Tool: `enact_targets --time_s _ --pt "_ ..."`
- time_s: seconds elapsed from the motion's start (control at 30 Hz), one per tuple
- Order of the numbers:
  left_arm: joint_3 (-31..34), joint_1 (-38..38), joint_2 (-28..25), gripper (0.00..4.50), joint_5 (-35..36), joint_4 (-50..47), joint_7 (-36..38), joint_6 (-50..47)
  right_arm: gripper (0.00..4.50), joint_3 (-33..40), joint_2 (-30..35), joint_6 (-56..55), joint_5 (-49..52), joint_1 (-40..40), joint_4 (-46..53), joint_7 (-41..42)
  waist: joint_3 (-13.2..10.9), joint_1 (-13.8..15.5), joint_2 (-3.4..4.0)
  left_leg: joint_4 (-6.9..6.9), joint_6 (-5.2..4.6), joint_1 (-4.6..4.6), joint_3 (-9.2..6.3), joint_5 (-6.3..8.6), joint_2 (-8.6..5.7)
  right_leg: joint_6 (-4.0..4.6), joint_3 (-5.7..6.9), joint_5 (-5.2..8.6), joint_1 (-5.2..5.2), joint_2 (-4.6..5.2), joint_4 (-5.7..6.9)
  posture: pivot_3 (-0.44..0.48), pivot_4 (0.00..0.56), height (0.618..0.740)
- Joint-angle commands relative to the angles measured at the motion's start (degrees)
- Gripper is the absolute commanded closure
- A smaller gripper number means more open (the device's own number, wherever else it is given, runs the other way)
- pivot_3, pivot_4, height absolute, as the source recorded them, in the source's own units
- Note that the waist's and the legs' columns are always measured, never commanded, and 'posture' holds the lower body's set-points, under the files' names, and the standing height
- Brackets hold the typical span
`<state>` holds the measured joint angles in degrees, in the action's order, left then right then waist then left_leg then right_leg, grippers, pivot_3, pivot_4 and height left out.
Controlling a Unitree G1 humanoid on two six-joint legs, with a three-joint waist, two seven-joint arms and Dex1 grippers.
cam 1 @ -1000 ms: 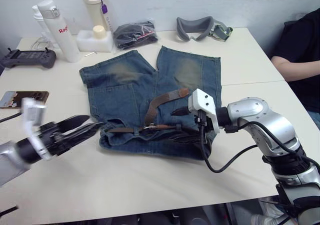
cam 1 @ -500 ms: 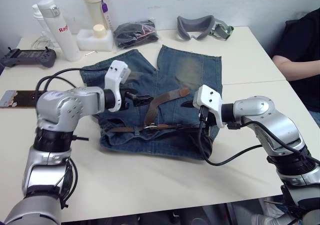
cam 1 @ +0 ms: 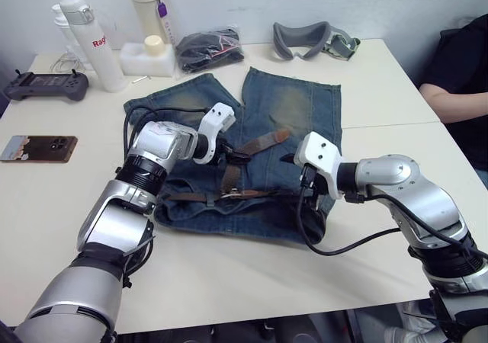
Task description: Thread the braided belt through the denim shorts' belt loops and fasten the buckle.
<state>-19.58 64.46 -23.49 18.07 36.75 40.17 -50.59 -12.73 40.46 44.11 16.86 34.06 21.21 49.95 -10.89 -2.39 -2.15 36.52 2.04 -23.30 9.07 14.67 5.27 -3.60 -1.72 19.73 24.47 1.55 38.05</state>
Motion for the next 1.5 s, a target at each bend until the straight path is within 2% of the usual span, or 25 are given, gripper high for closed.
enact_targets --time_s 0.03,0.17,0.2,0.4,0.67,0.8,0.97,1.07,1.13,1.33,1.5 --pt "1.0 0.3 1.1 2.55 -1.2 -1.1 3.1 -0.8 0.00 2.5 1.0 -0.5 0.0 -0.4 2.4 -0.8 0.0 0.2 0.00 0.00 -0.01 0.00 0.01 0.00 0.00 -0.01 -0.02 0.00 0.00 0.00 0.00 0.000 0.150 0.739" --pt "5.1 -0.1 0.2 4.39 -0.5 -5.2 2.7 -3.3 0.00 1.9 1.3 -2.1 -0.6 0.0 1.1 -0.5 0.0 0.5 0.00 0.01 -0.02 -0.01 0.05 0.01 0.01 -0.01 -0.06 -0.01 0.05 0.00 0.01 0.000 0.150 0.739" --pt "5.9 -0.3 0.2 4.47 -0.4 -6.0 2.5 -3.9 0.00 1.8 1.4 -2.5 -0.7 0.1 0.9 -0.4 0.0 0.6 0.00 0.01 -0.03 -0.01 0.06 0.01 0.02 -0.01 -0.06 -0.01 0.05 0.00 0.02 0.000 0.150 0.739" --pt "13.9 -2.4 -1.8 4.47 1.7 -15.3 -0.5 -11.0 0.00 0.6 0.9 -4.9 -1.4 1.0 -1.4 1.1 0.0 0.3 0.00 0.38 -0.02 -0.01 0.12 0.02 0.16 -0.01 -0.14 0.00 0.09 -0.02 0.31 0.000 0.150 0.739" --pt "32.1 -6.0 -0.5 4.47 10.1 -32.6 -8.5 -23.9 0.00 -1.6 -0.1 -8.6 -2.2 2.2 -3.4 3.9 0.0 -0.3 0.00 0.80 0.01 0.02 0.05 0.01 0.25 0.00 -0.20 -0.01 0.07 -0.03 0.93 0.000 0.150 0.739" --pt "43.2 -10.4 2.8 4.47 15.8 -44.7 -11.3 -38.7 0.00 -2.5 -1.7 -10.3 -1.2 1.7 -2.5 5.8 0.0 -0.9 0.00 0.74 0.02 0.05 0.08 0.01 0.29 0.00 -0.21 -0.01 0.08 -0.04 0.94 0.000 0.150 0.739" --pt "50.6 -23.1 5.6 4.47 26.9 -55.6 -19.5 -41.9 0.00 -1.6 -7.1 -6.4 2.5 1.8 -3.0 4.8 0.0 -1.1 0.00 0.74 0.15 0.14 0.03 -0.05 0.40 0.03 -0.32 0.00 0.07 -0.04 1.04 0.000 0.150 0.739" --pt "54.5 -28.5 7.5 4.50 31.2 -59.8 -26.7 -41.9 0.76 -0.2 -9.4 -3.1 5.4 2.4 -3.6 4.5 0.0 -1.0 0.00 0.72 0.19 0.18 -0.03 -0.07 0.42 0.05 -0.33 0.00 0.05 -0.04 1.07 0.000 0.150 0.739" --pt "56.5 -29.9 8.9 4.50 34.2 -61.2 -31.1 -41.9 1.81 0.1 -9.6 -1.9 6.4 2.6 -3.7 4.8 0.0 -0.7 -0.02 0.74 0.19 0.16 -0.06 -0.06 0.40 0.05 -0.32 0.00 0.04 -0.01 1.06 0.000 0.150 0.739" --pt "63.0 -33.8 12.1 4.50 38.9 -65.7 -42.7 -41.9 4.46 -4.2 -10.3 -1.3 5.0 3.6 -6.8 5.5 0.0 -0.8 -0.05 0.76 0.10 0.13 -0.15 -0.02 0.27 0.01 -0.25 -0.03 -0.10 0.05 0.92 0.000 0.150 0.739" --pt "64.1 -37.5 13.6 4.50 44.3 -68.7 -48.3 -41.9 4.46 -6.0 -11.6 -2.4 4.5 4.3 -8.2 6.0 0.0 -1.0 -0.05 0.67 0.13 0.13 -0.15 -0.03 0.32 0.02 -0.28 -0.02 -0.06 -0.01 0.87 0.000 0.150 0.739"
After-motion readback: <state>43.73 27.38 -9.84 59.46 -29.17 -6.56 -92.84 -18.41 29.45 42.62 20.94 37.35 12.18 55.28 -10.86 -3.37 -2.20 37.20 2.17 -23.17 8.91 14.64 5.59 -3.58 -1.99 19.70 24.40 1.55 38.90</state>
